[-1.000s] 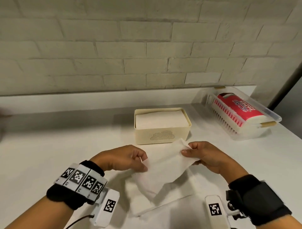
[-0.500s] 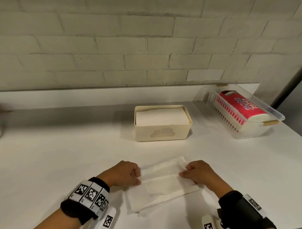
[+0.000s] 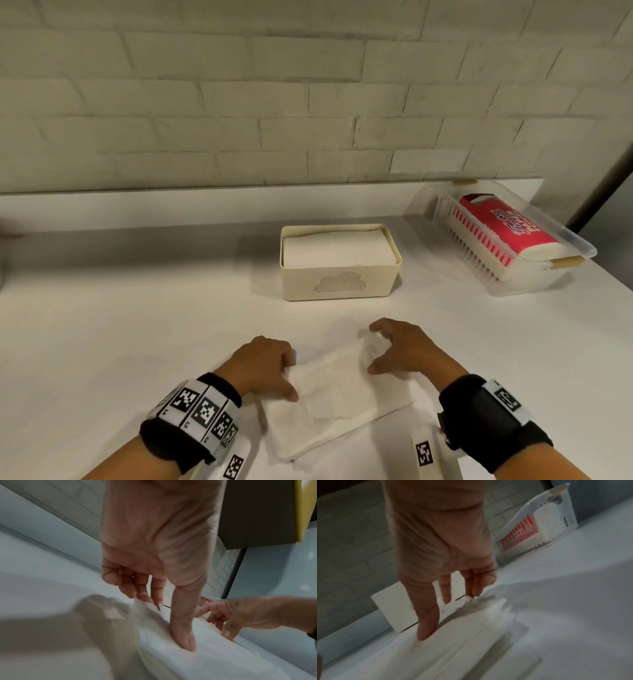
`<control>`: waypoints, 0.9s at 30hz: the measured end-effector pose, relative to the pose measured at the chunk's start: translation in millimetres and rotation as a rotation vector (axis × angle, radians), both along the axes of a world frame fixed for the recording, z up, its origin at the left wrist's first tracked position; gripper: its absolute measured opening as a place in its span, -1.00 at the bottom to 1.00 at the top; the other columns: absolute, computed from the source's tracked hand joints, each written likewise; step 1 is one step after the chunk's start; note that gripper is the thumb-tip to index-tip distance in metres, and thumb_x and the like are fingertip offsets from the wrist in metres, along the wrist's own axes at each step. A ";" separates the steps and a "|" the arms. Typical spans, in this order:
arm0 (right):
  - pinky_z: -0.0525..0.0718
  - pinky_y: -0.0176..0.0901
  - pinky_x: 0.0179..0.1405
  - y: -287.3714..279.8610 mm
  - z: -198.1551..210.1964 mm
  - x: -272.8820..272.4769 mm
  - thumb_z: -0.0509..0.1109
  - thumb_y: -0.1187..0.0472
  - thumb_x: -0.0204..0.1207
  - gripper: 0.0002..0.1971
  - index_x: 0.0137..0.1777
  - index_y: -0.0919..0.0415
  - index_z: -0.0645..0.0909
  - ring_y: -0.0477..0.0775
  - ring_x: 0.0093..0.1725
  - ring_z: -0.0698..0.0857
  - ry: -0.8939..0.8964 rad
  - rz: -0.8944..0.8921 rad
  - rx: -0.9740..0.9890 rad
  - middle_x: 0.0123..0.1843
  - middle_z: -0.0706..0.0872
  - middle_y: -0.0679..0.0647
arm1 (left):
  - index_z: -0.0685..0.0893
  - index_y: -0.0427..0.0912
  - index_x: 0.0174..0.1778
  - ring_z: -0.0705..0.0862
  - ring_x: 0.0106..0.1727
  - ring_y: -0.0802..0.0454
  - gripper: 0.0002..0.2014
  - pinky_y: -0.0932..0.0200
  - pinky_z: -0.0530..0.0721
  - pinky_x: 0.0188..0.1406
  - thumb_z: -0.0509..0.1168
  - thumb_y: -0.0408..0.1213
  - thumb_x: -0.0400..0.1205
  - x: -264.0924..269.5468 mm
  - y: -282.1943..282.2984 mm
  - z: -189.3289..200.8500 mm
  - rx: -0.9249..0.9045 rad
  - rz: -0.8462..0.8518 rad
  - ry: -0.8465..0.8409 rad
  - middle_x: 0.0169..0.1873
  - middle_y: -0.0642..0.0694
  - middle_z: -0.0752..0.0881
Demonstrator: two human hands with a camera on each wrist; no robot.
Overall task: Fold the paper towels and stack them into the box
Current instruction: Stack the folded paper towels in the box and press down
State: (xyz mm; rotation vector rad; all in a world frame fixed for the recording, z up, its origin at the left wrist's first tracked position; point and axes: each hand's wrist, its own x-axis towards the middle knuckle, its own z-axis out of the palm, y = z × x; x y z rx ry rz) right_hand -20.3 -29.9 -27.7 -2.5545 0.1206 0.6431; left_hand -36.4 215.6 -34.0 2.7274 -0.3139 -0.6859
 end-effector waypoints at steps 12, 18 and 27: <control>0.40 -0.29 0.10 20.5 1.2 5.5 0.58 0.09 0.24 -0.58 0.08 -0.14 0.56 -0.15 0.03 0.51 -0.149 0.328 -0.112 -0.14 0.50 -0.28 | 0.51 0.13 -0.34 0.53 -0.26 0.28 -0.74 0.45 0.43 -0.34 0.51 -0.17 0.37 1.1 -1.0 0.5 -0.109 0.015 -0.103 -0.36 0.25 0.56; 0.38 -0.21 0.22 25.0 2.0 6.9 0.56 0.02 0.26 -0.45 0.28 -0.12 0.54 0.04 0.32 0.37 -0.128 0.401 -0.231 0.24 0.47 -0.02 | 0.61 0.02 0.13 0.52 -0.12 0.21 -0.54 0.35 0.46 -0.19 0.54 -0.05 0.33 -3.0 -5.9 -0.6 -0.092 0.012 -0.062 -0.14 0.19 0.56; 0.31 -0.19 0.15 26.9 1.8 4.4 0.52 0.01 0.30 -0.65 0.10 -0.02 0.63 0.01 0.23 0.43 -0.303 0.494 -0.288 0.16 0.60 -0.07 | 0.65 0.10 -0.09 0.48 -0.01 0.12 -0.74 0.26 0.34 -0.30 0.50 -0.06 0.35 -5.7 -11.0 0.8 -0.002 -0.066 -0.197 -0.19 0.16 0.57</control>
